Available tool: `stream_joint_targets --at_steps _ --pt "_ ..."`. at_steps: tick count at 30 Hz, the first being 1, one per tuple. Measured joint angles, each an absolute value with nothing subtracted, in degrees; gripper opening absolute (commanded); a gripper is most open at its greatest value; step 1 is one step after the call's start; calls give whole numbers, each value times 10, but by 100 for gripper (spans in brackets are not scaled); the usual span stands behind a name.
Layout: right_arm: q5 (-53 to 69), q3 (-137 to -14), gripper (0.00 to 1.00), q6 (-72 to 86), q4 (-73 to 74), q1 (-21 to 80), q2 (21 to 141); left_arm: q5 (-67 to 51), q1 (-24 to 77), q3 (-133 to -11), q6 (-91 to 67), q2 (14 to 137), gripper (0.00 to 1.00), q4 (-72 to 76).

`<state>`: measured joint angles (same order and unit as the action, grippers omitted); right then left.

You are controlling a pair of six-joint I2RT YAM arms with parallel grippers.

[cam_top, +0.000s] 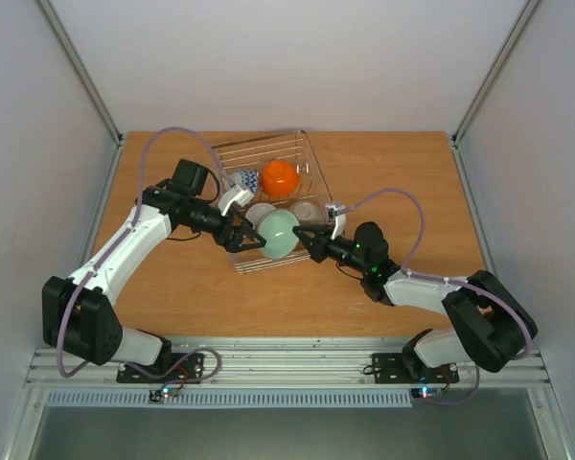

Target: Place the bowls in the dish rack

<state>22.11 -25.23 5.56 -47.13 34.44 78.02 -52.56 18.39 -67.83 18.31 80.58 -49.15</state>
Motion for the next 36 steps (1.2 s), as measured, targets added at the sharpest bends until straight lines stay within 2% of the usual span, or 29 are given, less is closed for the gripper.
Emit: stream_joint_targets --at_steps 12,16,19,24,25,28,31,32,34,36 --pt "307 -252 1 130 -635 327 864 -543 184 -678 183 825 98 -493" --pt "320 -252 1 152 -676 317 892 -552 184 -679 183 829 68 -498" --pt "322 -252 1 163 -686 314 900 -552 184 -683 188 830 50 -503" --pt "326 -252 1 169 -691 313 901 -560 184 -688 195 839 46 -506" --pt "327 -252 1 170 -691 312 902 -561 184 -688 195 841 39 -506" --pt "330 -252 1 171 -691 311 903 -562 183 -688 196 843 2 -507" --pt "332 -252 2 172 -691 311 904 -562 183 -688 197 844 1 -509" --pt "333 -252 5 172 -691 311 904 -562 183 -688 197 844 0 -509" --pt "333 -252 21 173 -691 311 904 -562 183 -688 197 844 1 -510" --pt "337 -252 31 177 -695 310 905 -562 183 -688 199 844 1 -510"
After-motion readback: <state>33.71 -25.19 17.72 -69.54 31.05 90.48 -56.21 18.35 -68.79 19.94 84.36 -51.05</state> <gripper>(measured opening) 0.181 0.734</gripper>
